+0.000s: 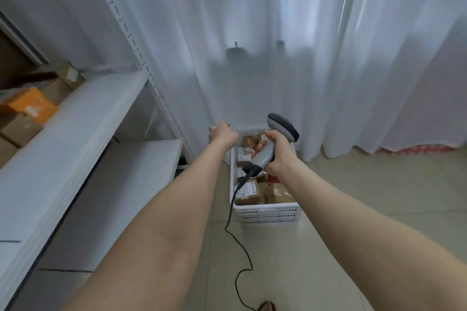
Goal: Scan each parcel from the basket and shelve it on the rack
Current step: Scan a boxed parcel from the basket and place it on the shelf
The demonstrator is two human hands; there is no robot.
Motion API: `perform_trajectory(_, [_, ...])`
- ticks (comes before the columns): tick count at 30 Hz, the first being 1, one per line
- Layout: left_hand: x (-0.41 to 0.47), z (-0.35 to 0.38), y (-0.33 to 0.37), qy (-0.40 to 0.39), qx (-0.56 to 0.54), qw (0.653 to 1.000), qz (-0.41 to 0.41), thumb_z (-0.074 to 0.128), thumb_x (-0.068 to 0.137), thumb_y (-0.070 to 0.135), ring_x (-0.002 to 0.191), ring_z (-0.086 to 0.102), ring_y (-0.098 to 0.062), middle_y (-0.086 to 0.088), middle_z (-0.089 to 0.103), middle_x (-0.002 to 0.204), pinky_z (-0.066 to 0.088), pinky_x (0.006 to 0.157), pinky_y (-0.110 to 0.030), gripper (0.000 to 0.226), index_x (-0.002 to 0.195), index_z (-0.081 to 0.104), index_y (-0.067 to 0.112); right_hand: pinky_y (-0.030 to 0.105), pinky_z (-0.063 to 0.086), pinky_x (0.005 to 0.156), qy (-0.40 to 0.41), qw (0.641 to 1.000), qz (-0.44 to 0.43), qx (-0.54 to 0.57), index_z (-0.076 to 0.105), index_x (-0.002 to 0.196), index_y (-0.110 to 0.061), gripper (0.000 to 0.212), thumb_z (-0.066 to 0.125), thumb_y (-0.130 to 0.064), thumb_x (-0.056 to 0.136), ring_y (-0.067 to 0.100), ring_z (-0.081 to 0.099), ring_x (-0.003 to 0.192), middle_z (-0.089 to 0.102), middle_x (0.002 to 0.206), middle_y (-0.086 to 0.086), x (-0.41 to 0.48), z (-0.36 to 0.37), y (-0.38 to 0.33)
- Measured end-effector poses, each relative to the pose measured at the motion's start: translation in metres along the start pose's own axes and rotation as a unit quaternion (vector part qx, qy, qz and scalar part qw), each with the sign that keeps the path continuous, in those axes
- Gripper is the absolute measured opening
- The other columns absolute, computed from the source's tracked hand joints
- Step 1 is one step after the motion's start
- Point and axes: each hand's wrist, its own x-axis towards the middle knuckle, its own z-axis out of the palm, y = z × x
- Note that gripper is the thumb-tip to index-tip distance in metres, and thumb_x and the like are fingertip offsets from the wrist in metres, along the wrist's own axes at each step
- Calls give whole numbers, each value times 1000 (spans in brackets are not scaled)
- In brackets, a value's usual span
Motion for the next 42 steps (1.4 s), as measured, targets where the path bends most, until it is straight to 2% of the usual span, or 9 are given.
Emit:
perform_trajectory(4, [40, 40, 19, -36, -1, 999, -1, 53, 91, 14, 119, 49, -35, -17, 27, 144, 41, 102, -37, 49, 139, 41, 10, 26, 45, 55, 39, 999, -14, 2, 56, 78, -13, 12, 57, -17, 90, 12, 47, 52, 49, 60, 0, 43, -20, -29])
perform_trajectory(7, [85, 69, 27, -59, 6, 998, -3, 54, 91, 14, 120, 49, -35, -19, 30, 142, 40, 105, -36, 49, 138, 42, 10, 28, 46, 64, 61, 998, -8, 1, 59, 81, -13, 11, 57, -20, 90, 12, 48, 60, 50, 66, 1, 89, -30, -46])
perform_trajectory(12, [174, 113, 21, -102, 17, 994, -22, 56, 90, 13, 124, 46, -32, -18, 34, 143, 39, 107, -39, 52, 140, 41, 10, 23, 43, 47, 103, 994, 30, -9, 56, 80, -15, 13, 59, -22, 90, 11, 46, 52, 49, 63, -1, 183, -35, -72])
perform_trajectory(17, [250, 160, -4, -136, 40, 988, -65, 55, 90, 14, 116, 52, -31, -16, 32, 143, 46, 99, -36, 52, 141, 40, 11, 30, 48, 54, 145, 986, 76, -24, 61, 93, -11, 13, 65, -22, 88, 13, 53, 54, 56, 65, 1, 271, -47, -67])
perform_trajectory(26, [344, 269, -89, -182, 48, 972, -144, 57, 91, 16, 121, 49, -30, -16, 36, 144, 43, 96, -34, 55, 142, 38, 8, 34, 53, 65, 184, 969, 148, -67, 56, 84, -8, 16, 67, -19, 88, 14, 54, 55, 55, 60, 2, 431, -113, -25])
perform_trajectory(30, [386, 330, -139, -189, 7, 965, -184, 60, 91, 14, 114, 55, -27, -14, 55, 129, 47, 88, -30, 47, 134, 43, 6, 37, 58, 70, 190, 963, 166, -99, 59, 92, -7, 19, 70, -21, 85, 17, 60, 57, 62, 54, 3, 508, -153, 2])
perform_trajectory(34, [429, 385, -187, -175, -4, 961, -215, 63, 89, 21, 112, 57, -29, -13, 59, 126, 50, 94, -41, 44, 127, 47, 7, 43, 59, 68, 183, 961, 166, -120, 56, 109, -7, 31, 71, -21, 85, 24, 61, 72, 59, 78, 11, 581, -187, 22])
perform_trajectory(38, [473, 433, -228, -139, -40, 958, -249, 69, 85, 30, 118, 53, -31, -14, 55, 131, 47, 97, -39, 59, 131, 44, 4, 50, 56, 62, 177, 959, 165, -146, 53, 103, -9, 27, 70, -20, 86, 29, 58, 77, 55, 91, 14, 641, -217, 42])
perform_trajectory(42, [502, 466, -254, -101, -105, 950, -276, 63, 89, 38, 109, 56, -29, -13, 58, 126, 43, 81, -31, 56, 130, 45, 5, 32, 54, 49, 176, 953, 167, -184, 54, 93, -10, 21, 71, -21, 84, 25, 63, 61, 63, 75, 10, 679, -237, 60])
